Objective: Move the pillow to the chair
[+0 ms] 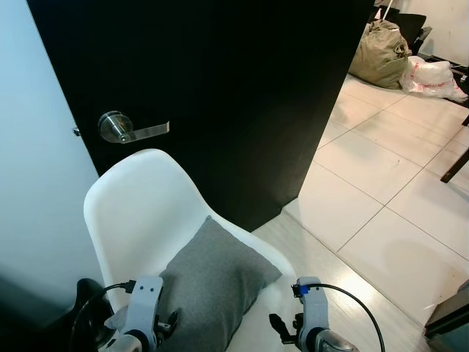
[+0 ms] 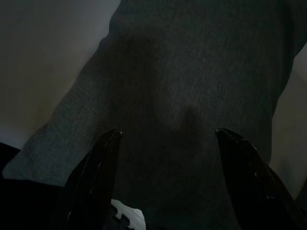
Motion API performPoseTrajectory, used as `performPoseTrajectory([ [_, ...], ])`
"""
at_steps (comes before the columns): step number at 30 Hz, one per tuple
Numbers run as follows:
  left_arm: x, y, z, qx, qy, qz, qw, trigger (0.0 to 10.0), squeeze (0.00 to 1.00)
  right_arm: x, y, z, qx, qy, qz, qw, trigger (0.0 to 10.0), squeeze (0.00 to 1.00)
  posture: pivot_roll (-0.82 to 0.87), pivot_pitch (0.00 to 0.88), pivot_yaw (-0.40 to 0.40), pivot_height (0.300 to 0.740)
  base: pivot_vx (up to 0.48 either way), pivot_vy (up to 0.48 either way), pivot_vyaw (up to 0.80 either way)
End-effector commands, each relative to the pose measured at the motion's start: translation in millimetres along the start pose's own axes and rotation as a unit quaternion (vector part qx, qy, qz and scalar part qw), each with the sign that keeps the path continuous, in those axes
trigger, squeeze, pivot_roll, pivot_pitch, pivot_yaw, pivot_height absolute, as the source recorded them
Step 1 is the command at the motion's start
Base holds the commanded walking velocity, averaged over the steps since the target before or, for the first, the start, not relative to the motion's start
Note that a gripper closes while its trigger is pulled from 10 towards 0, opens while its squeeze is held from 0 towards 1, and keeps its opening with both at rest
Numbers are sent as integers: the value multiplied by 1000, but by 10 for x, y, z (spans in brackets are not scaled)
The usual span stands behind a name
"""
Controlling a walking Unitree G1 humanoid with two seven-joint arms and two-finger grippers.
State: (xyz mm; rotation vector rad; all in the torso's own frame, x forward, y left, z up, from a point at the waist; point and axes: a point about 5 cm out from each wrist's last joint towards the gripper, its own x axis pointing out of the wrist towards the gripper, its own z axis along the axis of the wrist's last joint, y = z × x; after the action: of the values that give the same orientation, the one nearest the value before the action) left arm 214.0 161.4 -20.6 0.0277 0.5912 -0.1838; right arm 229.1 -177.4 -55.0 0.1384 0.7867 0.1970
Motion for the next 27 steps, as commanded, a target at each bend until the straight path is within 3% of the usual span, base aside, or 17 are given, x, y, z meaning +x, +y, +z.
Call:
performPoseTrajectory([
  [1,5,-37,-83,5,12,-1,1000,10000,0,-1,29,-53,1,6,5,1000,10000,0,53,34,-43,740,-315,0,0],
  [27,51,-67,-106,9,3,-2,1000,10000,0,15,95,-91,-22,18,10,1000,10000,0,51,35,-43,740,-353,0,0],
])
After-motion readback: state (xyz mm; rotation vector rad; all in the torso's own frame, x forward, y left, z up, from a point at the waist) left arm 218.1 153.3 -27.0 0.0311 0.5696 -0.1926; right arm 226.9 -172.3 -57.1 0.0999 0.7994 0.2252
